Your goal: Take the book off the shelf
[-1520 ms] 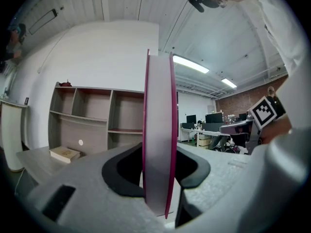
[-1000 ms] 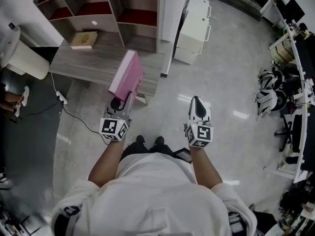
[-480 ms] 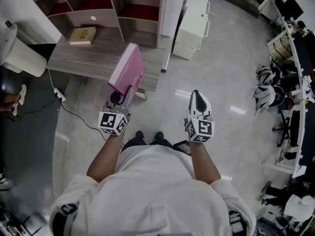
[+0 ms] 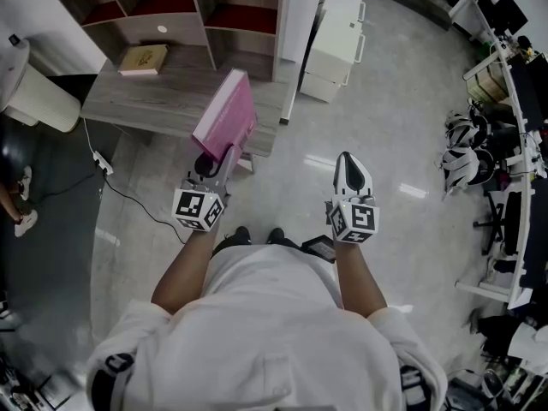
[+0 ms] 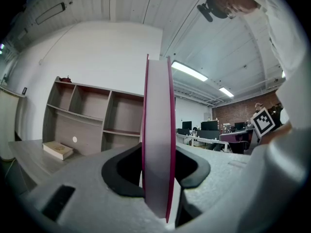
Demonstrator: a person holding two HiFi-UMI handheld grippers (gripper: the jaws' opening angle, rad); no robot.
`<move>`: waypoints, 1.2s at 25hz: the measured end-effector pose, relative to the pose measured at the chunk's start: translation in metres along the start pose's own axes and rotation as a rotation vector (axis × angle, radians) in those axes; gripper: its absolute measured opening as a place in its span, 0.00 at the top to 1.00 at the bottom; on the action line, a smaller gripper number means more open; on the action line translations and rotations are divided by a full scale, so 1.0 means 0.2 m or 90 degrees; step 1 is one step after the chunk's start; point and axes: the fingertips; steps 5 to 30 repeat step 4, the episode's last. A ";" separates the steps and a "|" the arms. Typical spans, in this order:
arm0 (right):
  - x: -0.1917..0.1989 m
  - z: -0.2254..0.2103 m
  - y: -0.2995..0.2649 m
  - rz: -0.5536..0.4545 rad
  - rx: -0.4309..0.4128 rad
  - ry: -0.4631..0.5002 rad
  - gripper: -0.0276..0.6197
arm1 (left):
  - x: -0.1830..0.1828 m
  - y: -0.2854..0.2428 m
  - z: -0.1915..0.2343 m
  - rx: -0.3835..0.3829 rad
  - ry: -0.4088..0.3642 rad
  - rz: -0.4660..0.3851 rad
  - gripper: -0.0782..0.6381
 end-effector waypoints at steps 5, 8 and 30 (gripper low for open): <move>0.00 -0.05 -0.01 -0.001 -0.015 -0.011 0.93 | -0.01 -0.02 -0.03 0.001 0.006 -0.005 0.68; 0.00 -0.05 -0.01 -0.001 -0.015 -0.011 0.93 | -0.01 -0.02 -0.03 0.001 0.006 -0.005 0.68; 0.00 -0.05 -0.01 -0.001 -0.015 -0.011 0.93 | -0.01 -0.02 -0.03 0.001 0.006 -0.005 0.68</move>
Point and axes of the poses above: the fingertips, and each gripper's own axes: y backward along the fingers, z to its left, x out of its underside, and after that the axes turned 3 degrees about -x, right-handed
